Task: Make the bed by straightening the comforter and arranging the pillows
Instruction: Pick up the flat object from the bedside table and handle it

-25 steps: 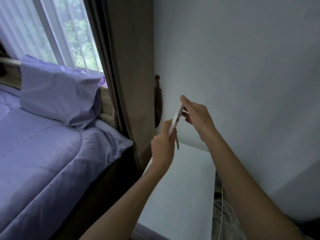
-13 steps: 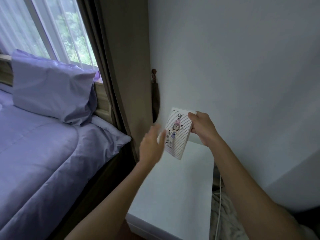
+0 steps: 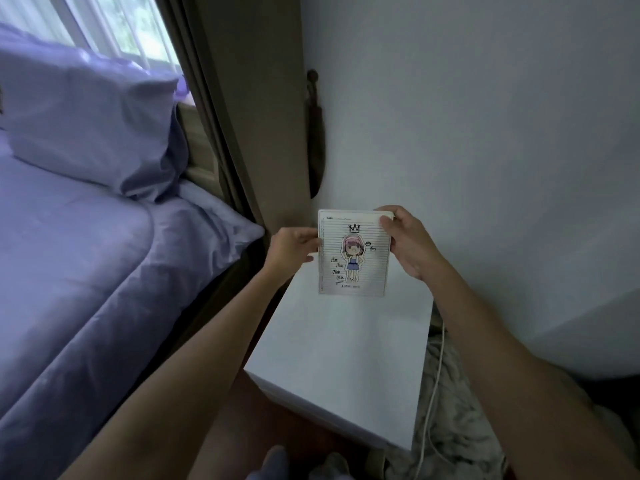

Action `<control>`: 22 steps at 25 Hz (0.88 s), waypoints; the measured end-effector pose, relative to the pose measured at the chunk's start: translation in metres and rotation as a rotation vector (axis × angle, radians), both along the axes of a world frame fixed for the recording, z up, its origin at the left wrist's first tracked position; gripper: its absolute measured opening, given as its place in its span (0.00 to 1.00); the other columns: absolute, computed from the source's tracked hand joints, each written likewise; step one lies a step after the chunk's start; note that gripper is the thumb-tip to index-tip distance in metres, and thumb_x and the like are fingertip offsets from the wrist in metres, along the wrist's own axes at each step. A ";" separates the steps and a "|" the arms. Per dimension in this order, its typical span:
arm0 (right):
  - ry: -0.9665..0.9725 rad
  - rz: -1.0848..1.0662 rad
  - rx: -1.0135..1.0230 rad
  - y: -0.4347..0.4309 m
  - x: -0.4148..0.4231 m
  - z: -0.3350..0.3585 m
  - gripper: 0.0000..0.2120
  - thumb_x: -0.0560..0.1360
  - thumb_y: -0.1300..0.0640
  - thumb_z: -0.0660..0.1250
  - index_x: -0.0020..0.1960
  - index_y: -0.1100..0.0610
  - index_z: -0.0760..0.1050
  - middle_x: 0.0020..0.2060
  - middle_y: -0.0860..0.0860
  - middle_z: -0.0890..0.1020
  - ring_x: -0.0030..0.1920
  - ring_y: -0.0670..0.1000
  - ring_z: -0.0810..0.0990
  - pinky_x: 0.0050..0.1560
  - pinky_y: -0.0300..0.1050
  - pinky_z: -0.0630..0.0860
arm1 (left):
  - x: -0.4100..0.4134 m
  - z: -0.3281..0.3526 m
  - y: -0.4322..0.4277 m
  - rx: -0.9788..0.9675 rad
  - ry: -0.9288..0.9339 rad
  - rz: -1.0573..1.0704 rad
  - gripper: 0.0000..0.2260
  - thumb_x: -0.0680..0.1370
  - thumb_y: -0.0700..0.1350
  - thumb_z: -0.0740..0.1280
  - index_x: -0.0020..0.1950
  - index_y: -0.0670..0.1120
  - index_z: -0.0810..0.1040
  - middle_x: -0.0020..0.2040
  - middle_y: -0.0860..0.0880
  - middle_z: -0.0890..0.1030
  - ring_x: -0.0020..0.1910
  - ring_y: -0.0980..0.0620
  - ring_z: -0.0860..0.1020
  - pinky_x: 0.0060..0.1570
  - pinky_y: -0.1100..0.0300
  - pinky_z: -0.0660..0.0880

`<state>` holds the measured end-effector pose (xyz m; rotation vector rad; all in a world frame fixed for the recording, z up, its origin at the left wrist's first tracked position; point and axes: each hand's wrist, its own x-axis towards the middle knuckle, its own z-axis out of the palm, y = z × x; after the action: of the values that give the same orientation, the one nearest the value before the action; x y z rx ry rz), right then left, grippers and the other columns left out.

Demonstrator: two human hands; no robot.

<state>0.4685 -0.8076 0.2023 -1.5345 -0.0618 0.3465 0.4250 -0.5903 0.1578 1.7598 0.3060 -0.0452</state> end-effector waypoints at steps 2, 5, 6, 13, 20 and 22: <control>0.001 -0.012 -0.033 0.001 0.005 -0.024 0.08 0.80 0.62 0.60 0.49 0.52 0.75 0.44 0.50 0.79 0.45 0.49 0.77 0.46 0.45 0.74 | -0.001 -0.015 -0.006 0.005 0.004 0.045 0.09 0.77 0.39 0.68 0.55 0.46 0.84 0.50 0.47 0.85 0.49 0.48 0.82 0.51 0.52 0.80; -0.007 -0.009 -0.076 0.005 0.017 -0.062 0.08 0.80 0.61 0.60 0.49 0.50 0.74 0.46 0.50 0.79 0.47 0.49 0.76 0.47 0.47 0.73 | -0.002 -0.040 -0.013 0.117 -0.008 0.092 0.12 0.78 0.39 0.66 0.60 0.45 0.81 0.50 0.50 0.85 0.45 0.55 0.80 0.50 0.57 0.80; -0.016 -0.004 -0.089 0.006 0.021 -0.074 0.07 0.80 0.60 0.60 0.49 0.50 0.74 0.46 0.49 0.79 0.47 0.49 0.76 0.48 0.48 0.73 | -0.002 -0.048 -0.014 0.156 -0.017 0.117 0.12 0.78 0.39 0.66 0.60 0.46 0.81 0.48 0.51 0.84 0.45 0.56 0.80 0.49 0.58 0.80; -0.105 0.057 -0.128 0.016 0.054 -0.171 0.06 0.77 0.56 0.63 0.47 0.45 0.75 0.47 0.48 0.79 0.48 0.48 0.77 0.52 0.49 0.73 | 0.014 -0.141 -0.015 0.231 -0.007 0.220 0.11 0.78 0.39 0.65 0.58 0.48 0.82 0.46 0.53 0.84 0.49 0.52 0.82 0.52 0.52 0.81; -0.107 0.037 -0.127 0.009 0.061 -0.210 0.09 0.75 0.53 0.63 0.44 0.40 0.77 0.46 0.45 0.80 0.48 0.48 0.77 0.54 0.53 0.74 | 0.023 -0.176 -0.018 0.269 -0.016 0.191 0.09 0.78 0.41 0.65 0.52 0.50 0.83 0.44 0.48 0.85 0.43 0.56 0.79 0.52 0.47 0.80; -0.099 0.034 -0.108 0.007 0.059 -0.211 0.08 0.76 0.53 0.63 0.45 0.40 0.76 0.45 0.45 0.80 0.48 0.47 0.77 0.52 0.51 0.73 | 0.023 -0.177 -0.020 0.281 -0.026 0.193 0.09 0.78 0.41 0.65 0.52 0.49 0.83 0.46 0.46 0.85 0.43 0.56 0.79 0.51 0.47 0.80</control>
<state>0.5276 -0.8009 -0.0090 -1.6585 -0.1486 0.3045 0.4478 -0.6106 -0.0194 1.9983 0.4804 0.1660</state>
